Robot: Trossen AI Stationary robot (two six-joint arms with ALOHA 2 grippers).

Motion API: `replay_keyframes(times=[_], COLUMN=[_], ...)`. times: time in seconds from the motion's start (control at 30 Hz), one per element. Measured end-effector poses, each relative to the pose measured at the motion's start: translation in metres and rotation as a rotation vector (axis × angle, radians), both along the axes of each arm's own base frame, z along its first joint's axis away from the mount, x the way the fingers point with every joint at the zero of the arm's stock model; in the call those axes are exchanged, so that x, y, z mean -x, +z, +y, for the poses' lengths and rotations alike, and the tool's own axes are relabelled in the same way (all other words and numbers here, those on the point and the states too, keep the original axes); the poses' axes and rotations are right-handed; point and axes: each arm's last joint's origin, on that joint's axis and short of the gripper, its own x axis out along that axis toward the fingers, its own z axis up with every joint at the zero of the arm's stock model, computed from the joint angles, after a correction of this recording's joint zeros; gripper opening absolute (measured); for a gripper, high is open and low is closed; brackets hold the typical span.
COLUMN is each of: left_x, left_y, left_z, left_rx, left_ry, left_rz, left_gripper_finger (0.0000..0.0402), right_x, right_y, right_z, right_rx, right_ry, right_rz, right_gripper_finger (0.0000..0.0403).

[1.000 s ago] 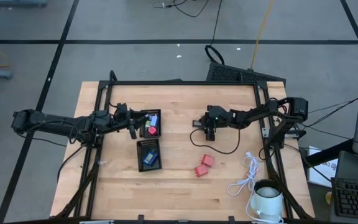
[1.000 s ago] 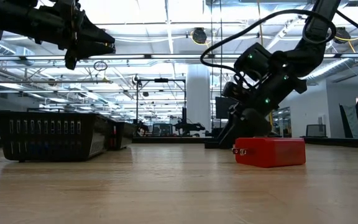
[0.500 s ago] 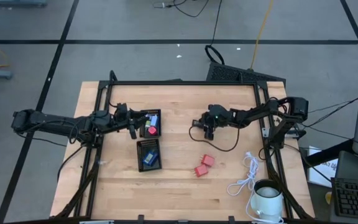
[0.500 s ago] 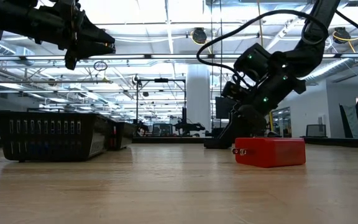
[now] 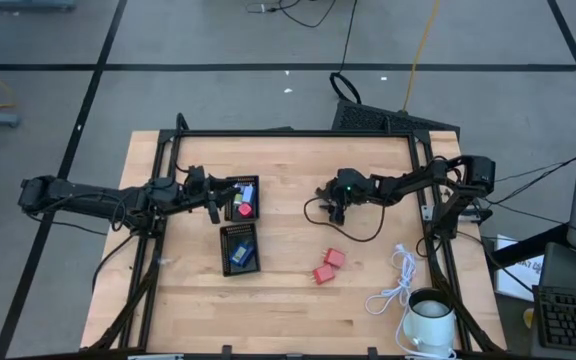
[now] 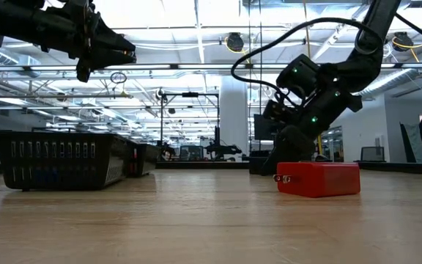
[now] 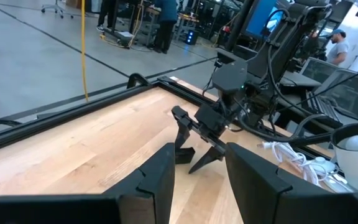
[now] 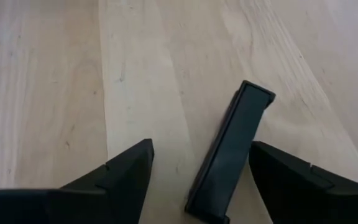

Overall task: Pick & Place Office items
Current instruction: Put the black timer into the bottom black bin

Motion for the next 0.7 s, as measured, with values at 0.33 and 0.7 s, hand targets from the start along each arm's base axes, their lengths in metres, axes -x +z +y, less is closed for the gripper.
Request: replay_keyframes(times=[0.33, 0.7], left_x=[0.0000, 0.0000], left_y=[-0.0001, -0.0001], left_z=[-0.0001, 0.0000], left_rx=[-0.001, -0.003], left_ry=[0.000, 0.000], left_rz=[0.002, 0.002], left_gripper_finger=[0.0145, 0.0145], right_x=[0.0053, 0.0058], right_y=[-0.0025, -0.0028], right_z=[0.0005, 0.0007], right_rx=[-0.035, -0.049], right_ry=[-0.090, -0.106], right_rz=[0.063, 0.065], right_gripper_finger=[0.0232, 0.0182])
